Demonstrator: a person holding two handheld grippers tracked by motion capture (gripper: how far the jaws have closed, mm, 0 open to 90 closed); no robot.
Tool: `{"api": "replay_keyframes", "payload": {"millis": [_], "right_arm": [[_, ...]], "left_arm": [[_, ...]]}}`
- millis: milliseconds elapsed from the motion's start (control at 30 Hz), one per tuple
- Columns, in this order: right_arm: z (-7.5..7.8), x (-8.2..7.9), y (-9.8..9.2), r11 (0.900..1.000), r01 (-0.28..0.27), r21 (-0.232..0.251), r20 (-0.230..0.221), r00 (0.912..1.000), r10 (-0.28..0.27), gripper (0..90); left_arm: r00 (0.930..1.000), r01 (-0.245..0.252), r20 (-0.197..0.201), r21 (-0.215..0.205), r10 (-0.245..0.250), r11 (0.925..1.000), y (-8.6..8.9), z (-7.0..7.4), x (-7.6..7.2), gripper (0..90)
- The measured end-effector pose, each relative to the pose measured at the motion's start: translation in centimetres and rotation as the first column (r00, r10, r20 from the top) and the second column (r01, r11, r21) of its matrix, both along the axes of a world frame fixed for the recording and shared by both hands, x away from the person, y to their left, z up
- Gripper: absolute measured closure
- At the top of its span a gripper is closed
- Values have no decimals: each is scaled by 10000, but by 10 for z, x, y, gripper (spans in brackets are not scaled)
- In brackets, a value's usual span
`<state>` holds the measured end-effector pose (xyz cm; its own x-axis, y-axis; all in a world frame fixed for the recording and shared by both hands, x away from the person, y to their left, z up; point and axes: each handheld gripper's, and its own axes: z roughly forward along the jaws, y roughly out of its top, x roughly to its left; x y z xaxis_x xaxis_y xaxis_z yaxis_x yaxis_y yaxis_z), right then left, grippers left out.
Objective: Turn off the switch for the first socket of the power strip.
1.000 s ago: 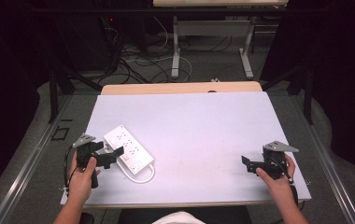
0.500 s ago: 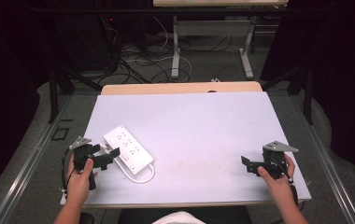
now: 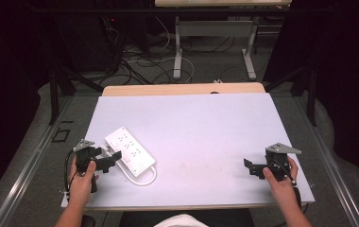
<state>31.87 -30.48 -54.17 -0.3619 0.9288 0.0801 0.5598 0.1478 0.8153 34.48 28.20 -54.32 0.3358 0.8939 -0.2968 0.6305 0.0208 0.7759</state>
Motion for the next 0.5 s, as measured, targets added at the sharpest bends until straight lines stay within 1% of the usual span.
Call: {"api": "replay_keyframes", "payload": {"millis": [167, 200, 233, 367, 400, 500], "right_arm": [[-1, 1, -1, 10000, 6, 5, -65, 10000, -6, 13], [-1, 1, -1, 10000, -6, 33, -104, 9999, 6, 13], [-1, 1, -2, 10000, -15, 48, -121, 9999, 16, 13], [-2, 1, -2, 10000, -37, 18, -122, 9999, 38, 13], [-2, 1, -1, 10000, 13, 66, -184, 9998, -11, 12], [-3, 2, -2, 10000, -60, 2, -168, 9998, 60, 13]], "left_arm": [[9999, 133, -34, 37, -132, 9999, -1, -1, 0, 28], [9997, 218, -149, 88, -216, 9997, 0, 0, 0, 28], [9999, 88, -85, 23, -88, 10000, -1, -1, 0, 28], [9999, 91, -76, -8, -91, 10000, -2, -2, 1, 30], [9999, 123, -68, 28, -123, 9999, -1, -2, 1, 30], [9999, 99, -90, -8, -100, 10000, -2, -2, 1, 31]]}}
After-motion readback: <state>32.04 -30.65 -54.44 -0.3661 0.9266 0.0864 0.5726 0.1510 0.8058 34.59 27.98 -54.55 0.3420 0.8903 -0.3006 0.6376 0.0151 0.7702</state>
